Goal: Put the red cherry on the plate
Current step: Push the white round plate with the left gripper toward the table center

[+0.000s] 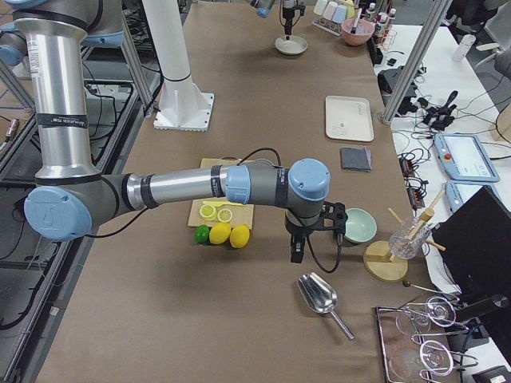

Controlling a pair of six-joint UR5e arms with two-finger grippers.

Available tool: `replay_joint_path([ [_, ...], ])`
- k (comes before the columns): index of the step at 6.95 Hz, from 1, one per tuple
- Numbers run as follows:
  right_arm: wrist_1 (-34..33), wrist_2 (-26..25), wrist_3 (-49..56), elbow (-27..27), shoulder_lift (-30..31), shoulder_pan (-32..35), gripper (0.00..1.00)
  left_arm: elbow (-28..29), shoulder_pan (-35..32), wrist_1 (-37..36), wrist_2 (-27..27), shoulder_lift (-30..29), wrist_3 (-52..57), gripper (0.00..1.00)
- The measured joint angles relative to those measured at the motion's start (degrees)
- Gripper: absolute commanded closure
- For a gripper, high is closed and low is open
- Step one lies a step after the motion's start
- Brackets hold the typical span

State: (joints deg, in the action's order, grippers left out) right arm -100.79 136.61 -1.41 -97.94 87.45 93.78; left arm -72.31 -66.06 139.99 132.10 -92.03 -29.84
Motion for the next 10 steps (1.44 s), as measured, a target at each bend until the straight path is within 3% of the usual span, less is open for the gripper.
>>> replay_joint_path([
  [4, 0.1, 0.0, 0.1, 0.0, 0.0, 0.0, 0.00, -0.2, -0.8, -0.5, 1.8, -0.8, -2.4, 1.00],
  [8, 1.1, 0.1, -0.1, -0.7, -0.8, -0.3, 0.00, -1.2, -11.8, -12.2, 17.8, -7.8, -5.2, 1.00],
  [10, 5.4, -0.2, -8.3, -2.3, -1.3, -4.5, 0.00, -3.9, -12.2, -16.6, 19.1, -12.8, -12.5, 1.00],
])
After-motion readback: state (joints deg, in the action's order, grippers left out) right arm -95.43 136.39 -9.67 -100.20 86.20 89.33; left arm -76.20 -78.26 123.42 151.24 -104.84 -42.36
